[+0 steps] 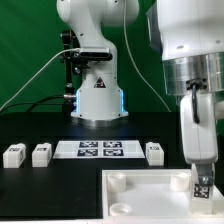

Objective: Assemble one leg

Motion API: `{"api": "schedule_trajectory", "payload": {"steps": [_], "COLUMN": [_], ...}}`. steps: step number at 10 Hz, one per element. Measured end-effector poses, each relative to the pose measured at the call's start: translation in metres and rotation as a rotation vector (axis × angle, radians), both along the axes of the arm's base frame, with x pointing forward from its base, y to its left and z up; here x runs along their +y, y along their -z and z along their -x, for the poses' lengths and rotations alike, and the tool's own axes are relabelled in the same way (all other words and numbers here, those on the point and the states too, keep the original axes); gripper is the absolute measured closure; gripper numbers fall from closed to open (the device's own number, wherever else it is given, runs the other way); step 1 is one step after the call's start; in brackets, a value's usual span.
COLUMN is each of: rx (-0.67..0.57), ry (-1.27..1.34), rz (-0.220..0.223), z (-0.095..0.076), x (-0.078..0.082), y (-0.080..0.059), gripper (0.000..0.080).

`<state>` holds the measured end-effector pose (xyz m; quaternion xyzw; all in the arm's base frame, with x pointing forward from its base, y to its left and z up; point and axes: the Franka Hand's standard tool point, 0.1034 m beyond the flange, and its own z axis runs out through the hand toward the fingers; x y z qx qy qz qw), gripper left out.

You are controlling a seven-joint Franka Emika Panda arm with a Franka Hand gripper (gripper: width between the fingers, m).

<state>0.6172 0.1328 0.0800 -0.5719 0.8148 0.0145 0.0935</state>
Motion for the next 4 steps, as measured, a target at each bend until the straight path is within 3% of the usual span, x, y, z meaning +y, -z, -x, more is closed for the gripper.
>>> {"api": "schedule_trajectory", "payload": {"steps": [2, 4], "rx": [-0.006, -0.005], "ry": [-0.018, -0.027], "rz": [-0.008, -0.005], "z": [0.0014, 0.0018], "x": [0.0146, 0.0138], "y": [-0.0089, -0.0072], "gripper": [0.015, 0.015]}}
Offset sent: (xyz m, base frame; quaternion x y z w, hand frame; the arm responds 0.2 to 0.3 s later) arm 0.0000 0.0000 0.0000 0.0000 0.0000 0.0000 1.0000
